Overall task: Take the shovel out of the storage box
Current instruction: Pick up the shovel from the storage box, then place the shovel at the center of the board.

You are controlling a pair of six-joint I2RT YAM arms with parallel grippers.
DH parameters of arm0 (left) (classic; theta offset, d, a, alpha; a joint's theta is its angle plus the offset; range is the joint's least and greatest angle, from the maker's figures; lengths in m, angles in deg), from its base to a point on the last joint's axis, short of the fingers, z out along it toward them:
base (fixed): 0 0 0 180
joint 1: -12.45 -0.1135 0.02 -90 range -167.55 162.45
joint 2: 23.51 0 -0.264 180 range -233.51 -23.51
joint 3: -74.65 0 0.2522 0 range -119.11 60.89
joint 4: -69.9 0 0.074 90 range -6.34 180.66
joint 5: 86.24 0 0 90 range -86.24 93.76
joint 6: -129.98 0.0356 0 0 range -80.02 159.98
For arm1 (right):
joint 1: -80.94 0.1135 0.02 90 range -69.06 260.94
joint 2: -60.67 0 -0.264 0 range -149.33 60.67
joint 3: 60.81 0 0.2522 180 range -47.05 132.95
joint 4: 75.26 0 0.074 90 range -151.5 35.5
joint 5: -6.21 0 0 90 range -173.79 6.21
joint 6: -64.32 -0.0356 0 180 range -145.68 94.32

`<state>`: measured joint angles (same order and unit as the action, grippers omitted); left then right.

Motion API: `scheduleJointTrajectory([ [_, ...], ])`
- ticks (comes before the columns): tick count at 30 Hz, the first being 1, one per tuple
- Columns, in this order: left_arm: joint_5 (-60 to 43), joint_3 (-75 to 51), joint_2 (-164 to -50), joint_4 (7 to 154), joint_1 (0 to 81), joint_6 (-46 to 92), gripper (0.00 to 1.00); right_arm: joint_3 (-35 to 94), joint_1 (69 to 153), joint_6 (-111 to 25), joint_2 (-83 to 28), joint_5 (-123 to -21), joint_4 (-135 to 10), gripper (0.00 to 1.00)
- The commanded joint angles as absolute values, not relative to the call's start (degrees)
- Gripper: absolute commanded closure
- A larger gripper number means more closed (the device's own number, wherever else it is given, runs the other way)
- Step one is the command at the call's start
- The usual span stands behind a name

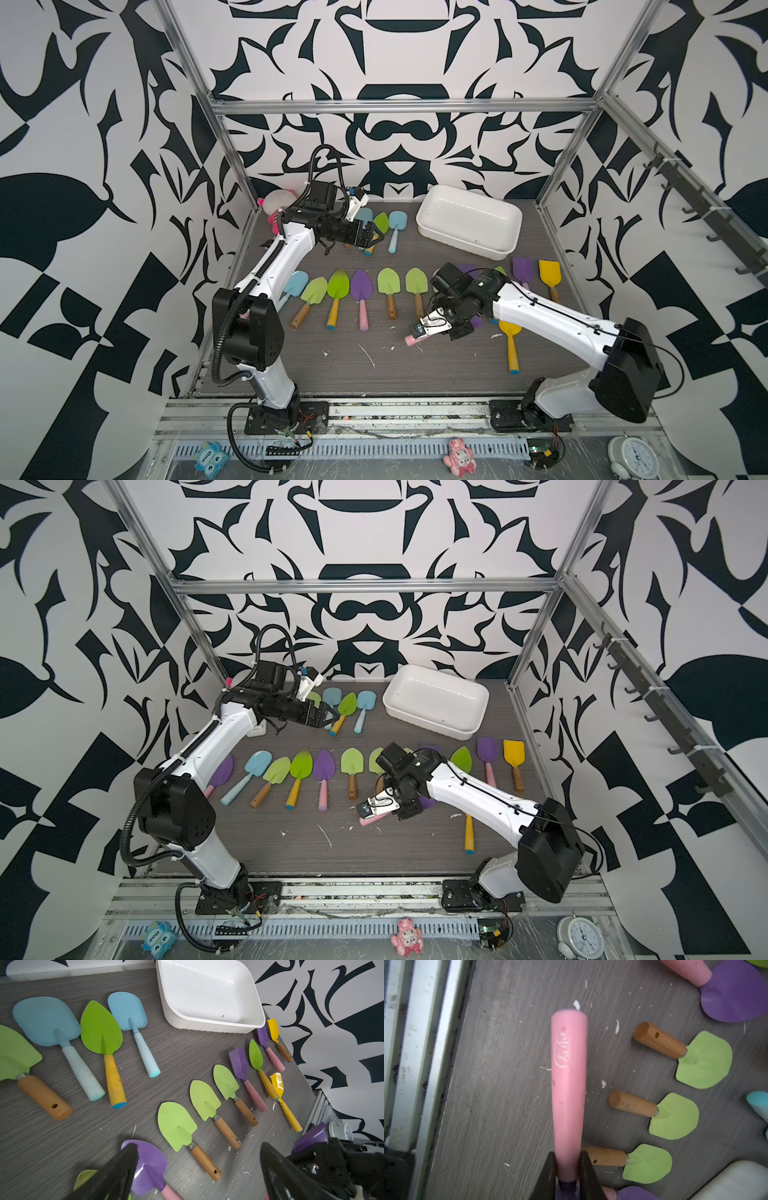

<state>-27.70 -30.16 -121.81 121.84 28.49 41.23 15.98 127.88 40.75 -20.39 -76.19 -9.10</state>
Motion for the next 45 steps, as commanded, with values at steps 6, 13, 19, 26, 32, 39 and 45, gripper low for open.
scheduleJointTrajectory([
  [6,-31.7,-19.5,-117.3,121.4,29.9,39.4,0.09,12.7,129.2,51.2,-21.5,-77.3,-6.6,1.00],
  [13,-31.7,-14.4,-114.9,117.9,30.9,36.3,0.11,10.9,129.0,57.7,-26.0,-77.3,-8.2,1.00],
  [19,-31.1,-13.7,-114.8,117.6,31.4,35.9,0.11,8.8,128.0,60.6,-28.0,-77.7,-11.6,1.00],
  [26,-30.9,-13.2,-115.5,116.2,31.4,35.4,0.11,6.9,127.5,58.7,-30.7,-78.2,-17.7,0.85],
  [32,-31.1,-13.6,-116.3,116.2,31.4,35.5,0.11,7.1,127.3,54.6,-32.0,-79.8,-20.3,0.61],
  [39,-31.6,-13.6,-116.1,116.6,31.4,36.1,0.11,7.2,129.0,43.6,-24.3,-81.9,-18.4,0.38],
  [45,-32.1,-13.8,-116.6,117.8,31.3,37.6,0.11,9.2,132.3,16.9,-13.6,-80.1,-19.8,0.38],
])
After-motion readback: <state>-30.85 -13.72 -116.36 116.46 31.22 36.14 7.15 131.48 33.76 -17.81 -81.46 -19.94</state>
